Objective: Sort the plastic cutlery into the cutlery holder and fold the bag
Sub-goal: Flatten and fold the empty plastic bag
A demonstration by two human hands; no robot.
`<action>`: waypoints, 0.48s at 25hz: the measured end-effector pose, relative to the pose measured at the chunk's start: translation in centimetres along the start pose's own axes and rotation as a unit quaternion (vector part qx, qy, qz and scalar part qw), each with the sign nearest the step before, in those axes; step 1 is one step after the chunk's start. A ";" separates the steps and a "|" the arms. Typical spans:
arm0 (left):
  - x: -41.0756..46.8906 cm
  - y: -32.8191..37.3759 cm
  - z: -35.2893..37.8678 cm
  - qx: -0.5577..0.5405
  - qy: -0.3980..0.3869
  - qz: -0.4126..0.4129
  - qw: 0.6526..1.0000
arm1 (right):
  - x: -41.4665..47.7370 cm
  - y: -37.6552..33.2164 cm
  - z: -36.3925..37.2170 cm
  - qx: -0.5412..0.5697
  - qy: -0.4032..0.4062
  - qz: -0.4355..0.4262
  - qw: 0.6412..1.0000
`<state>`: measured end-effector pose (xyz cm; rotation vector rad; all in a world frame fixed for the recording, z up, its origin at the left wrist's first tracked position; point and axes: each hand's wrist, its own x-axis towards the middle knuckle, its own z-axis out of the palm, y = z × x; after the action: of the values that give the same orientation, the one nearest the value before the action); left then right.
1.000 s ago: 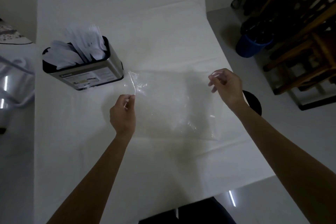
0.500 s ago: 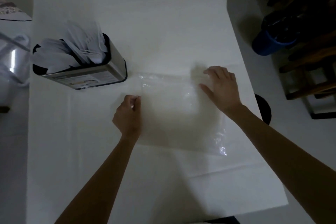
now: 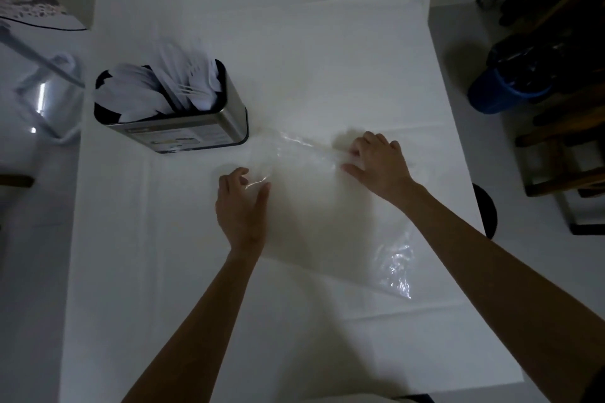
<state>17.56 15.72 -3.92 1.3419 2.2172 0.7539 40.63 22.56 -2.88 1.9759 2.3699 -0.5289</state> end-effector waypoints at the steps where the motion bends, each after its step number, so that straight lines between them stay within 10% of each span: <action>1: -0.4 -0.6 -0.2 0.008 0.010 0.011 1.000 | -0.2 -0.1 -0.3 0.035 -0.009 0.000 0.999; 12: -8.0 -3.8 -3.9 -0.108 0.023 -0.074 0.991 | -13.3 -1.7 -0.7 0.264 0.043 -0.002 0.964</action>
<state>16.12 6.24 -2.69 1.0551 2.1701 0.9469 41.88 9.86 1.17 2.2165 2.4702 -1.2074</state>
